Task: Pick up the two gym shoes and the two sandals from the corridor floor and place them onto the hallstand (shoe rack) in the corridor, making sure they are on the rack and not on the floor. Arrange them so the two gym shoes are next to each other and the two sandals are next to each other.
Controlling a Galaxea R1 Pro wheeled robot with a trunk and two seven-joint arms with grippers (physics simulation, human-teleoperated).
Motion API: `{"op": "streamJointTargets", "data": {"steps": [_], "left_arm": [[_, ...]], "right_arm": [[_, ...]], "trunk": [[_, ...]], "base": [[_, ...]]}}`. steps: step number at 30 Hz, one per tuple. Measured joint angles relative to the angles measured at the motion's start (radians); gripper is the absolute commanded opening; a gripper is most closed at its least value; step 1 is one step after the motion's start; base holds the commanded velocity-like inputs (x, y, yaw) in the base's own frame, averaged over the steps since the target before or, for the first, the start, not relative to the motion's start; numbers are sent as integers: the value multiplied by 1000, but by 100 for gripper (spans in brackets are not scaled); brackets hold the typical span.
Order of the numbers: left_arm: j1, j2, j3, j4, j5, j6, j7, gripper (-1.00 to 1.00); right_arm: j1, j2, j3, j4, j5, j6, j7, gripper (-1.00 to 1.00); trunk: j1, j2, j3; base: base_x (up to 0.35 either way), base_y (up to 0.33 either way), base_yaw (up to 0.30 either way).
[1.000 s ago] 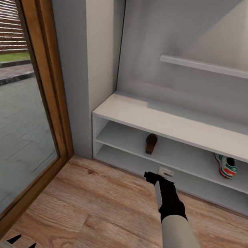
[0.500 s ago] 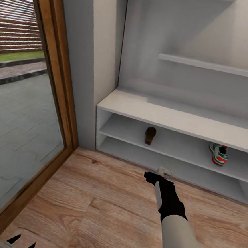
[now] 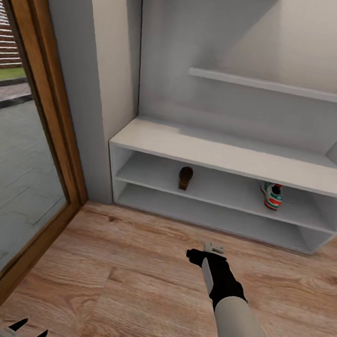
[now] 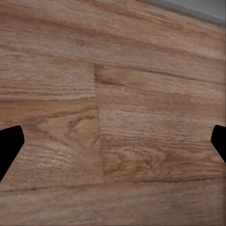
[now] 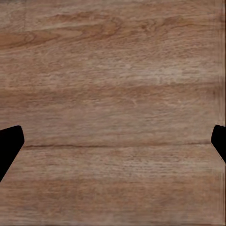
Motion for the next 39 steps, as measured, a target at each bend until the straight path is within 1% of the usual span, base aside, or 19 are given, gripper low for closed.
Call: {"op": "streamJointTargets", "data": {"steps": [10,14,17,18,20,21,22,24,25,26,27,28,30,31,34,37,39], "left_arm": [[0,0,0,0,-1,1,2,100],[0,1,1,0,-1,2,5,100],[0,1,1,0,0,3,6,100],[0,1,1,0,0,4,7,100],[0,1,1,0,0,5,8,100],[0,1,1,0,0,5,10,100],[0,1,1,0,0,5,12,100],[0,0,1,0,0,5,31,100],[0,0,1,0,0,5,40,100],[0,-1,1,-1,0,4,59,100],[0,-2,1,-1,0,4,69,100],[0,-3,1,-1,0,4,89,100],[0,-4,0,-1,0,3,106,100],[0,-6,0,-2,0,3,118,100],[0,-8,0,-2,0,4,131,100],[0,-8,0,-2,0,3,135,100],[0,-9,0,-2,0,3,137,100]], "right_arm": [[1,0,1,4,0,-2,6,100],[7,0,2,6,0,-10,30,100],[27,-21,2,7,4,-35,70,100],[41,-37,3,8,3,-58,91,100],[58,-56,4,9,2,-88,115,100],[75,-72,4,10,4,-122,136,100],[85,-81,4,10,4,-140,148,100],[130,-110,4,13,5,-216,176,100],[143,-117,4,13,5,-236,180,100],[167,-128,4,13,5,-273,185,100],[180,-134,4,13,5,-292,187,100],[205,-143,4,13,6,-327,190,100],[232,-151,4,13,5,-362,192,100],[256,-159,3,13,6,-394,192,100],[308,-175,3,11,4,-451,194,100],[344,-185,3,10,4,-495,194,100],[377,-190,3,10,4,-541,194,100]], "trunk": [[0,0,0],[0,0,0],[0,0,0],[0,0,0],[0,0,0],[0,0,0],[0,0,0],[0,0,0],[0,0,0],[0,0,0],[0,0,0],[0,0,0],[0,0,0],[0,0,0],[0,0,0],[0,0,0],[0,0,0]], "base": [[0,0,-298],[0,0,-300],[0,0,-300],[0,0,-300],[0,0,-300],[0,0,-300],[0,0,-300],[0,0,-300],[0,0,-300],[0,0,-300],[0,0,-300],[0,0,-300],[0,0,-300],[0,0,-300],[0,0,-300],[0,0,-300],[0,0,-300]]}}
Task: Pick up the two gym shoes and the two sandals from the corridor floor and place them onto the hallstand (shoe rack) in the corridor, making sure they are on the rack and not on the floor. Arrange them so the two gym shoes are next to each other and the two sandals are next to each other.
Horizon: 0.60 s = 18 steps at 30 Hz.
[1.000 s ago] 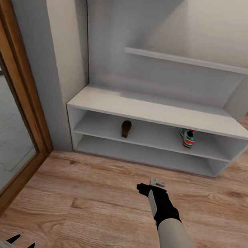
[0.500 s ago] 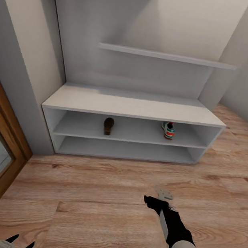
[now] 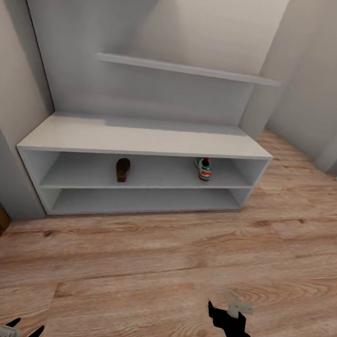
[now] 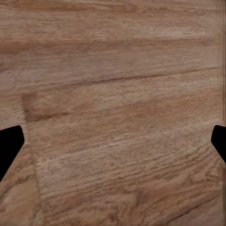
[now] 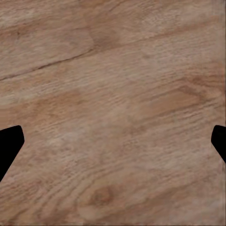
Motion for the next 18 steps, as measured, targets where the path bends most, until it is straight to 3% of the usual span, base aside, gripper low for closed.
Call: {"op": "streamJointTargets", "data": {"steps": [6,13,18], "left_arm": [[0,0,0,0,0,0,2,100],[0,5,1,0,0,-1,2,100],[0,4,1,-4,0,1,2,100]], "right_arm": [[63,-7,0,0,0,-98,0,100],[96,-18,-1,1,-1,-117,1,100],[114,-26,-2,6,-2,-123,1,100]], "trunk": [[0,0,0],[0,0,0],[-19,35,16]], "base": [[0,0,-300],[0,0,-300],[0,0,-300]]}}
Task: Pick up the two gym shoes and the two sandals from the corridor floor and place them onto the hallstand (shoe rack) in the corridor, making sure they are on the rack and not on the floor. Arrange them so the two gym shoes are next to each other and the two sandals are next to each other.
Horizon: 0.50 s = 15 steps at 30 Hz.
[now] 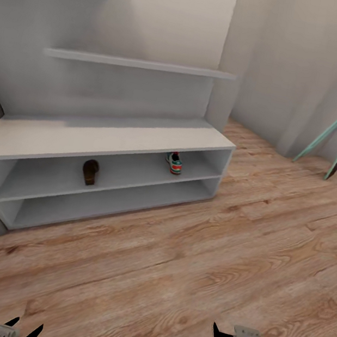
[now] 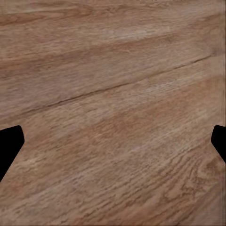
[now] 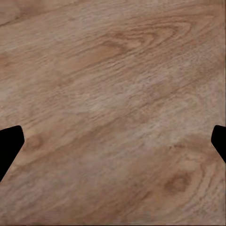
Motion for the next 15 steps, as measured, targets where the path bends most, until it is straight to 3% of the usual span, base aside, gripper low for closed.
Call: {"op": "streamJointTargets", "data": {"steps": [15], "left_arm": [[0,0,1,-4,0,6,23,100]], "right_arm": [[19,-25,-2,4,0,-7,-9,100]], "trunk": [[-58,105,47]], "base": [[0,0,-300]]}}
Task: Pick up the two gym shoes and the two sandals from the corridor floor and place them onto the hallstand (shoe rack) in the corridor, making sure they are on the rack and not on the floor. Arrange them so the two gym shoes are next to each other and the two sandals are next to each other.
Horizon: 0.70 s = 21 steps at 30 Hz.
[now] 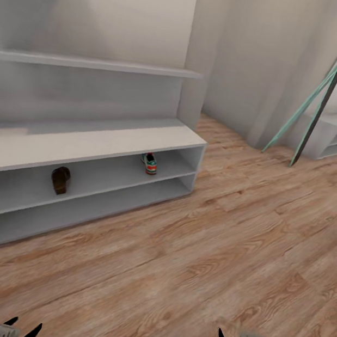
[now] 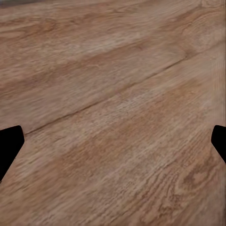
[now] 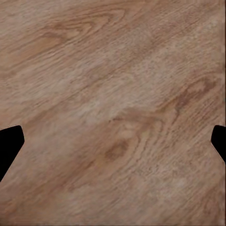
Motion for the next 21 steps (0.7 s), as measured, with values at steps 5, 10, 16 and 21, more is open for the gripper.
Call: {"op": "streamJointTargets", "data": {"steps": [5,10,16,21], "left_arm": [[0,-4,0,0,0,-1,90,100],[0,-8,-2,3,1,-6,181,100],[0,-9,-3,8,1,-8,215,100],[0,-10,-2,9,1,-8,220,100]], "right_arm": [[12,0,0,0,0,-1,-2,100],[23,0,-8,0,-2,-1,-3,100],[30,0,-30,0,-2,-2,-3,100],[31,0,-34,0,-2,-2,-3,100]], "trunk": [[-19,35,17],[-38,70,36],[-61,112,60],[-81,147,80]], "base": [[0,0,-297],[0,0,-283],[0,0,-276],[0,0,-273]]}}
